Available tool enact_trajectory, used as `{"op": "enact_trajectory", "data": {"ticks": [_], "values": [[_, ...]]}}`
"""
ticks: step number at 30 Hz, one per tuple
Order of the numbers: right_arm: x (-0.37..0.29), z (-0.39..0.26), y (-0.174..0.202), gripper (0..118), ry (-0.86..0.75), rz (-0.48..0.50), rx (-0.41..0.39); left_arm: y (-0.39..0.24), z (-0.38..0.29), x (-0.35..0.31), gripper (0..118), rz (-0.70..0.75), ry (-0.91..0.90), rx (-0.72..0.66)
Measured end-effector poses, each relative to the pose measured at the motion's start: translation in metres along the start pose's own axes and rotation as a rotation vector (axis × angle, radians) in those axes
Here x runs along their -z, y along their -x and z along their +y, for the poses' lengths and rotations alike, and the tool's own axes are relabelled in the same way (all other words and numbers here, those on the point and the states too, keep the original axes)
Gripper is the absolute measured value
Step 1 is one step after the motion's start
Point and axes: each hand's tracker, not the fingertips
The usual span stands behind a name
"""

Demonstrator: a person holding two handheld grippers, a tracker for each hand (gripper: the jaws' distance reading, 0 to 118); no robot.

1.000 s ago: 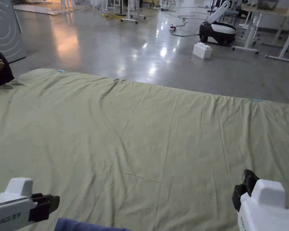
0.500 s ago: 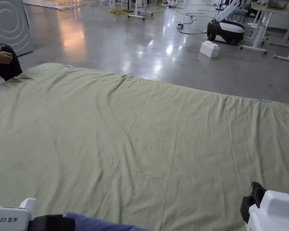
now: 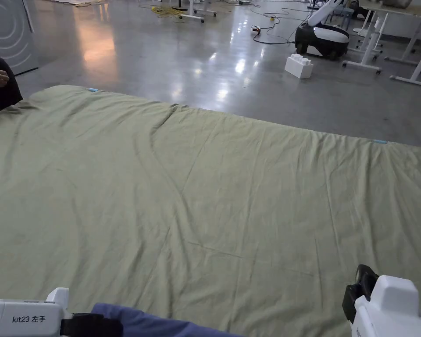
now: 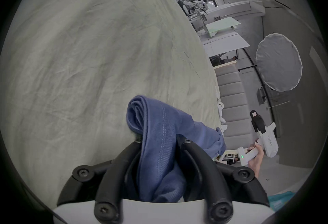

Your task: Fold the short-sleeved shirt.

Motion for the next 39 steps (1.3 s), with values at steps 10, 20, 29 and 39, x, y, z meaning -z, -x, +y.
{"op": "enact_trajectory", "data": {"ticks": [10, 20, 29, 39], "values": [[0.000, 0.000, -0.004, 1, -0.005, 0.004, 0.004, -0.046, 0.019, -0.032, 14, 0.075, -0.037, 0.082], [0.001, 0.003, -0.001, 1, -0.017, 0.016, 0.012, -0.061, 0.048, -0.120, 14, 0.308, -0.150, 0.179], [0.001, 0.002, 0.006, 1, -0.014, 0.040, 0.024, -0.129, 0.014, -0.120, 14, 0.435, -0.143, 0.273], [-0.003, -0.002, 0.007, 1, -0.013, 0.055, 0.020, -0.181, -0.013, -0.071, 14, 0.225, -0.124, 0.201]]}}
